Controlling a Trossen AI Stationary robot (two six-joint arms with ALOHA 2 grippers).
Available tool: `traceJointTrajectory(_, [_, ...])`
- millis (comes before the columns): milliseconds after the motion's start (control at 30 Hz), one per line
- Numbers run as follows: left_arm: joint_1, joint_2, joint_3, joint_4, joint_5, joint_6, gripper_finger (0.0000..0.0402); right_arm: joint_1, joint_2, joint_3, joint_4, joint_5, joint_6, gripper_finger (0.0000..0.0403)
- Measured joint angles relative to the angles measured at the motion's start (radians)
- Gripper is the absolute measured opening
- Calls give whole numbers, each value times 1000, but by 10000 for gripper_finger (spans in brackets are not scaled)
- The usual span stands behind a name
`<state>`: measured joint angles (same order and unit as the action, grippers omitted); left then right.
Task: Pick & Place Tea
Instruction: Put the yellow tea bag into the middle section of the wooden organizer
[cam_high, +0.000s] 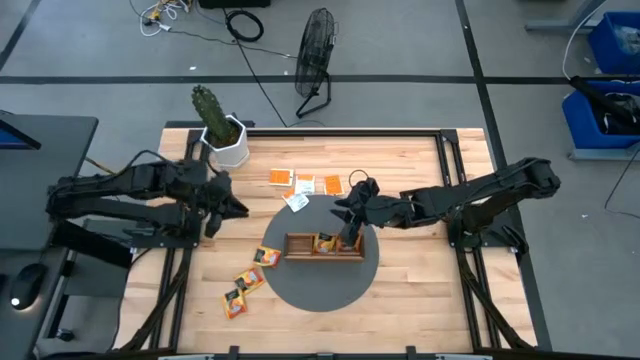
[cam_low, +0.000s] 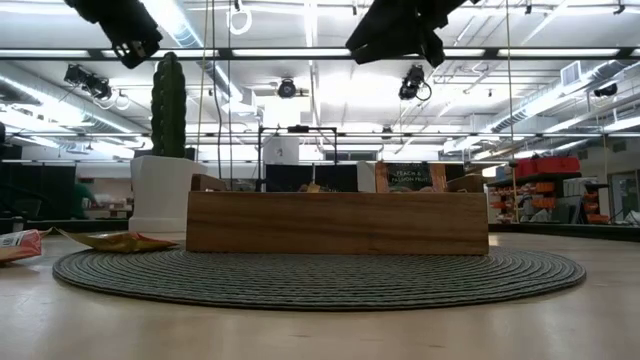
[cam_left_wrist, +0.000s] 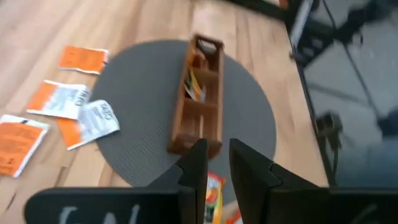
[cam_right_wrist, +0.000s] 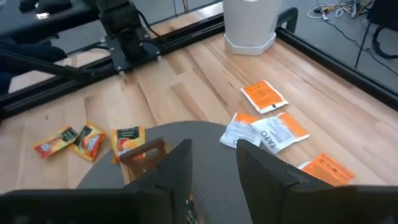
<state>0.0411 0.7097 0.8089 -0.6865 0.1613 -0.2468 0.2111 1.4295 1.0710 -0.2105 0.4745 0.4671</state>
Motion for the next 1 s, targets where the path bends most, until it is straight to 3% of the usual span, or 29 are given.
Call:
traceJointTrajectory(367, [-232, 180, 0, -28, -169, 76, 69, 0, -44, 0, -104, -51, 32, 132])
traceJointTrajectory(700, [-447, 415, 0, -34, -292, 39, 69, -15, -113, 1, -141, -213, 49, 132])
traceJointTrajectory(1000, [-528, 646, 0, -2, -391, -29, 69, -14, -132, 1, -151, -213, 45, 132])
